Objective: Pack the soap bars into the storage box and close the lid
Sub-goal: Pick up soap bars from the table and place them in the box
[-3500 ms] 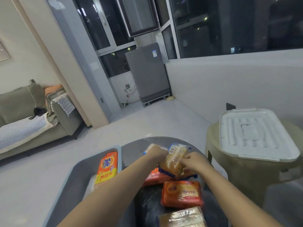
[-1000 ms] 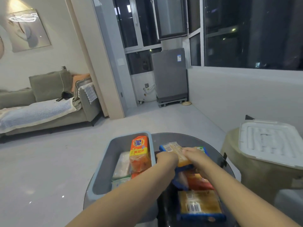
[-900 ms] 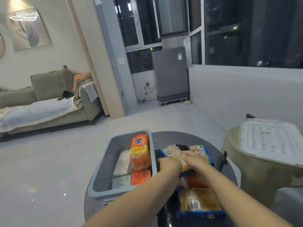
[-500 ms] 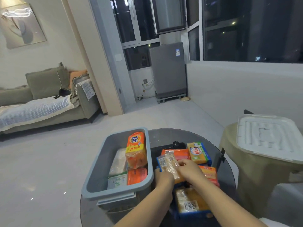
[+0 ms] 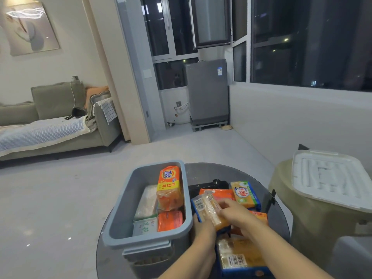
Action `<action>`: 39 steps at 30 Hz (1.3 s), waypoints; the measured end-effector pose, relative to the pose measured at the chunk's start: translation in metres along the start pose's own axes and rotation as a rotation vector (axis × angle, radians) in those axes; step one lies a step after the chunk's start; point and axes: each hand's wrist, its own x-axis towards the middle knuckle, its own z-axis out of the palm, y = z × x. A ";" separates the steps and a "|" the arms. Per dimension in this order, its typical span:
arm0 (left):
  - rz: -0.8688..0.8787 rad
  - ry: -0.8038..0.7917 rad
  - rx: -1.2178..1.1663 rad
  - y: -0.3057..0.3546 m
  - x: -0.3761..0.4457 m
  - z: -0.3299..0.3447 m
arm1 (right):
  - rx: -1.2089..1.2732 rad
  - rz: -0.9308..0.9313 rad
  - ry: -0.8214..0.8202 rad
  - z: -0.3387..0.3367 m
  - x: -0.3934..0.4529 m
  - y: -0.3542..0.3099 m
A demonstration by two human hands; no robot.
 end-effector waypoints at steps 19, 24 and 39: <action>0.251 -0.147 0.097 0.029 -0.042 0.001 | 0.521 -0.273 0.089 -0.024 -0.056 -0.012; 0.420 -0.226 -0.010 0.056 -0.065 -0.003 | 0.586 -0.422 0.053 -0.037 -0.080 -0.045; 0.731 -0.191 0.072 0.140 -0.072 -0.098 | 0.637 -0.595 -0.171 0.029 -0.075 -0.139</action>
